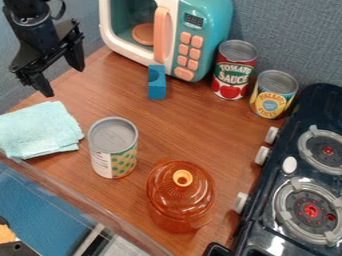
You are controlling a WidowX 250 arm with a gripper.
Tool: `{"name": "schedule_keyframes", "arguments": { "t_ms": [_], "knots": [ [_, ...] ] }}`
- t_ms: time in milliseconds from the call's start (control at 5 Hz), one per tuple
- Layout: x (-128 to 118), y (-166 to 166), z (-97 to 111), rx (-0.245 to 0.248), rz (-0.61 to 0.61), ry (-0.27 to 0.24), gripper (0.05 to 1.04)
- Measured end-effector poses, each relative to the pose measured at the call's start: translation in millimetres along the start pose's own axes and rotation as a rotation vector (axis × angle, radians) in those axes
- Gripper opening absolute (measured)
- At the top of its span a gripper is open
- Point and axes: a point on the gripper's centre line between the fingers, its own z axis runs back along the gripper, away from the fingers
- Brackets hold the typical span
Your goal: Push the white can below the red can
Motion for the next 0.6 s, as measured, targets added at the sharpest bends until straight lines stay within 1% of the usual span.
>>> {"name": "schedule_keyframes", "arguments": {
  "t_ms": [200,400,600],
  "knots": [
    [-4,5,-6,0.021,0.002,0.020,0.999],
    [-3,14,1,0.022,0.033,0.026,0.999],
    [1,28,16,0.025,0.061,0.017,0.999]
  ]
}}
